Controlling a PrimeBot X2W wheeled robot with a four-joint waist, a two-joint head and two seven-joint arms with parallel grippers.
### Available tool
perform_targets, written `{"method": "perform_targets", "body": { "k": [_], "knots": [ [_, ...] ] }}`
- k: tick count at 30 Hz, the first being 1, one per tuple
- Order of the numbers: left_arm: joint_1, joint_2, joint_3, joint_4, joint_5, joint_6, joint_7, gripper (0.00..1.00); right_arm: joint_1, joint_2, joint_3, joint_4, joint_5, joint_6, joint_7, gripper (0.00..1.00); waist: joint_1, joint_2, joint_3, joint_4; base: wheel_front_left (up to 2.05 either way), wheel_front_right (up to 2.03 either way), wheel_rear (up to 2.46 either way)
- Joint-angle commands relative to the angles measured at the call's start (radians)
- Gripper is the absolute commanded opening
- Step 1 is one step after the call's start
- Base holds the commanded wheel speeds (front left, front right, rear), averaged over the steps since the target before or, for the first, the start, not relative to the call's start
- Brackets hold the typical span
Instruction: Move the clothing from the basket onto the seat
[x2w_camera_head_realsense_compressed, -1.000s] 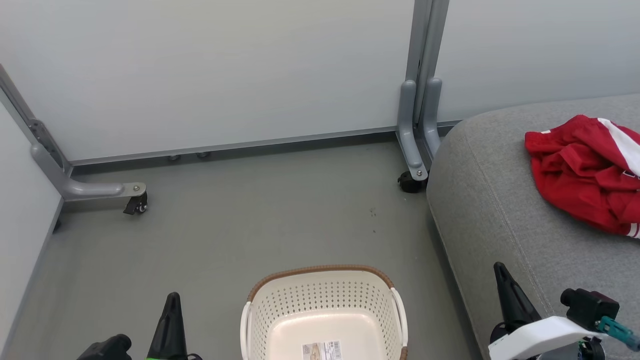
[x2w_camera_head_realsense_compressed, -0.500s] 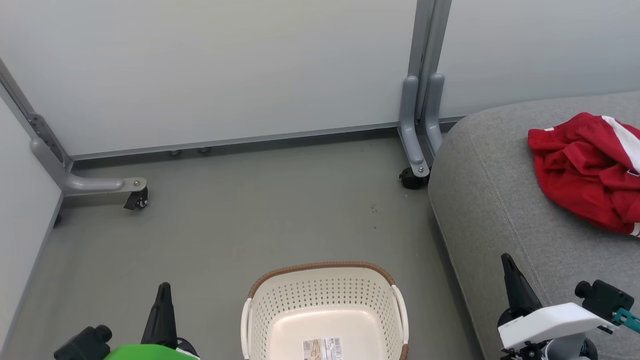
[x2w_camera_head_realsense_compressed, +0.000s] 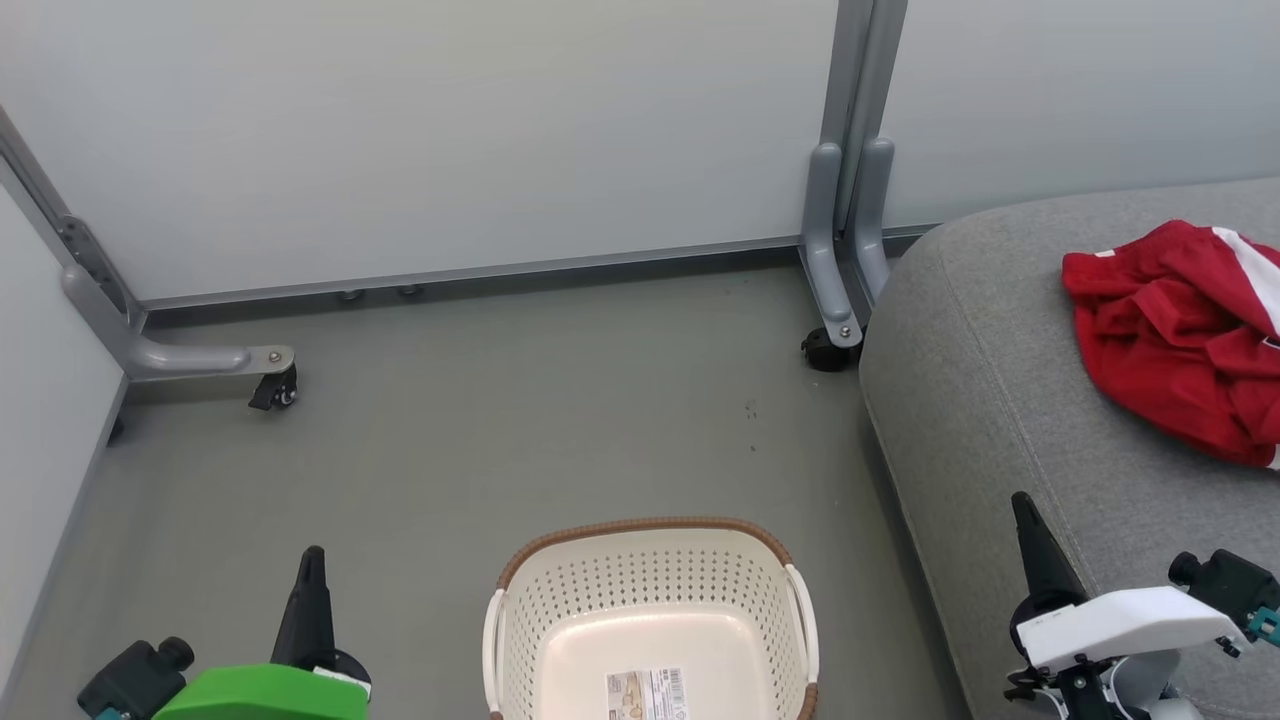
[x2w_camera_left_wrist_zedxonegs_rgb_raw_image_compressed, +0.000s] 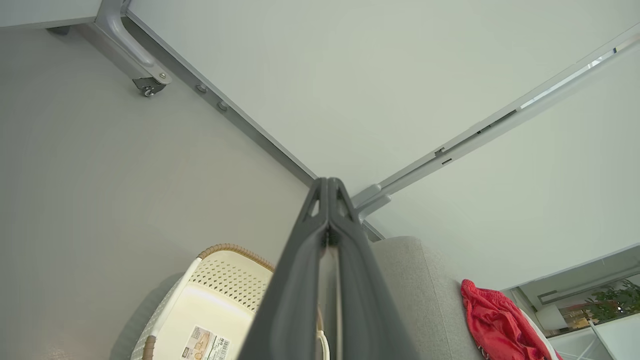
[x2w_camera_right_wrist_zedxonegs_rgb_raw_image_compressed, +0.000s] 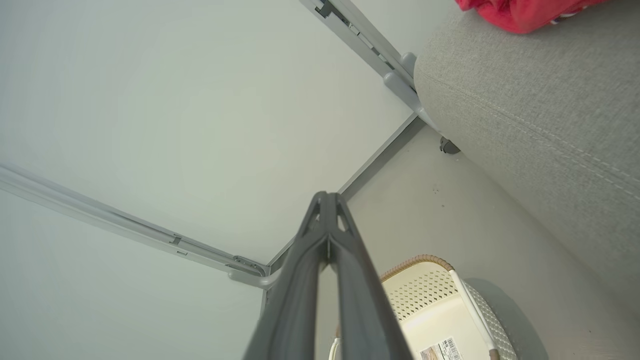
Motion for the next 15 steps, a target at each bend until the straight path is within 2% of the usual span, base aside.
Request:
{"method": "perform_targets", "body": {
  "k": [1,15],
  "knots": [
    [-0.034,0.009,0.009,-0.007,-0.034,-0.012,0.009,0.00,-0.030,0.000,-0.009,-0.007,0.032,0.000,0.009,0.00,0.0000,0.0000,0.001,0.001,0.00,0.00,0.00],
    [-0.069,0.009,0.034,0.009,-0.188,-0.025,0.048,0.00,-0.054,0.009,-0.036,0.002,0.178,0.000,0.049,0.00,0.0000,0.0000,0.013,0.005,0.00,0.00,0.00]
  ]
}}
